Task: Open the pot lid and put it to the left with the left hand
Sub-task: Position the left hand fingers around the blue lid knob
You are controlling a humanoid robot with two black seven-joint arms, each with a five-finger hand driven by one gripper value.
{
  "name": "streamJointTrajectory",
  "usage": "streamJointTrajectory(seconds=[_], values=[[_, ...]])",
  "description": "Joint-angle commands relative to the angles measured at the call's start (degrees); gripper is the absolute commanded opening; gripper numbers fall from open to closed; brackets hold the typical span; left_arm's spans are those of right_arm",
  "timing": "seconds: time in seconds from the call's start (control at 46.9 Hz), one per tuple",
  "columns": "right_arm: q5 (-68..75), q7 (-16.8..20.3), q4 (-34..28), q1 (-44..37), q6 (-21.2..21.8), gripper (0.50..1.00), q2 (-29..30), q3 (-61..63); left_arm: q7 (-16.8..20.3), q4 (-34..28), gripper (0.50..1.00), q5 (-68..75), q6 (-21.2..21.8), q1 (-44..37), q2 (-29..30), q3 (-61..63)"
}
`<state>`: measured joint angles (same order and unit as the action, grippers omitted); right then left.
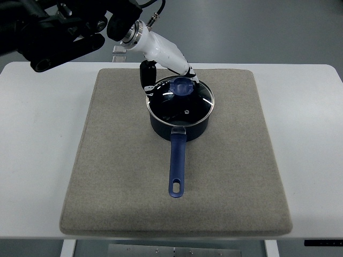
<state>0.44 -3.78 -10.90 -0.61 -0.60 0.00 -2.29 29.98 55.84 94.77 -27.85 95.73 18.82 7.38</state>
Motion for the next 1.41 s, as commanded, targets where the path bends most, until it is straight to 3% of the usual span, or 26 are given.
streamJointTrajectory(seconds=[0.0, 0.427, 0.64, 1.387], values=[[0.0, 0.0, 0.0, 0.0, 0.0, 0.917, 0.0, 0.0, 0.0, 0.3, 0.992, 1.4, 0.0, -0.1, 0.2, 0.0], [0.0, 0.0, 0.0, 0.0, 0.0, 0.917, 0.0, 0.0, -0.2, 0.5, 0.992, 0.7, 0.5, 2.4, 0.3, 2.8], [0.0, 0.0, 0.0, 0.0, 0.0, 0.917, 0.0, 0.0, -0.2, 0.3, 0.992, -5.6, 3.5, 2.3, 0.8, 0.3], [0.0, 0.0, 0.0, 0.0, 0.0, 0.917, 0.0, 0.0, 0.0, -3.1, 0.994, -5.7, 5.3, -2.2, 0.1, 0.8]])
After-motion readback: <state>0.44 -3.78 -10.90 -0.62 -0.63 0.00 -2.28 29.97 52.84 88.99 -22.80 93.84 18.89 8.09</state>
